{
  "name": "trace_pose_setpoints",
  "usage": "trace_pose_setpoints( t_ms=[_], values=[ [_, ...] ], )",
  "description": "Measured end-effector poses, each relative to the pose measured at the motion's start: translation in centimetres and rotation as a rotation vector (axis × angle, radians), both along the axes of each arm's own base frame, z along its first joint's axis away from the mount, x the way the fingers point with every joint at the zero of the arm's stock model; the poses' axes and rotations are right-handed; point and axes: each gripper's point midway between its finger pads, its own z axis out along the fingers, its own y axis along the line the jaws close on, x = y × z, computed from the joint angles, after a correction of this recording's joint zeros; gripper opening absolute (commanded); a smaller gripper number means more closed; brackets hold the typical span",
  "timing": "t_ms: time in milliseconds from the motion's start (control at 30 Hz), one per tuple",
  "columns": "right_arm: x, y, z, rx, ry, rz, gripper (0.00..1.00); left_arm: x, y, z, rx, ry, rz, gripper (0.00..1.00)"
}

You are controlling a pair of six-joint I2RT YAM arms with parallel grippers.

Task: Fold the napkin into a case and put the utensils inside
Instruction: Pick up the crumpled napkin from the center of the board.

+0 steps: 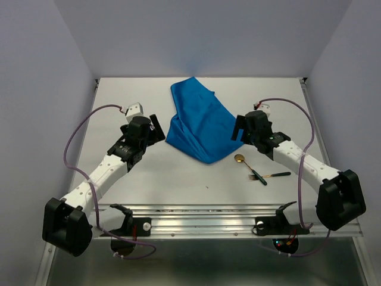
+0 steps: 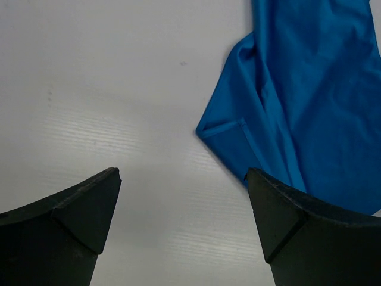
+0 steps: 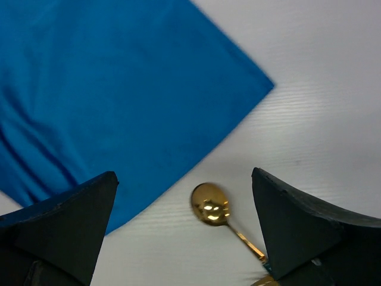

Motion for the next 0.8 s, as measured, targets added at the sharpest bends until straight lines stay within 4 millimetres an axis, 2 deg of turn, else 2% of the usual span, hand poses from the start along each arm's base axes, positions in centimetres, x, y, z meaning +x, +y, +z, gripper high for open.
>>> trace_pose_setpoints(
  t_ms=[100,167,300,367,433,600,700,800],
  values=[
    [-1.1,4.5,-0.5,0.016,0.005,0.128,1.0,-1.0,-1.3,-2.5,-0.022,0.061,-0.038,0.93],
    [-2.0,7.1,-1.5,0.037,0.033,0.198,0.94,-1.6,-2.0,-3.5,-0.045,0.081,-0.059,0.9],
    [-2.9,8.8,-3.8,0.065,0.085,0.243,0.87,-1.8,-3.8,-4.5,-0.115,0.095,-0.097,0.79],
    [-3.2,8.9,-4.7,0.063,0.107,0.244,0.86,-1.4,-4.8,-5.0,-0.137,0.101,-0.109,0.77],
    [-3.4,8.8,-5.2,0.061,0.12,0.235,0.84,-0.9,-5.8,-6.4,-0.139,0.138,-0.119,0.77],
    [-2.8,7.7,-4.9,0.033,0.096,0.202,0.86,0.9,-8.4,-9.4,-0.113,0.227,-0.135,0.7],
    [-1.7,5.7,-4.2,0.038,0.078,0.152,0.87,2.9,-9.8,-10.0,-0.112,0.244,-0.125,0.65],
    [-0.2,2.3,-3.2,0.052,0.052,0.064,0.89,4.4,-10.5,-10.1,-0.115,0.247,-0.098,0.59]
  ],
)
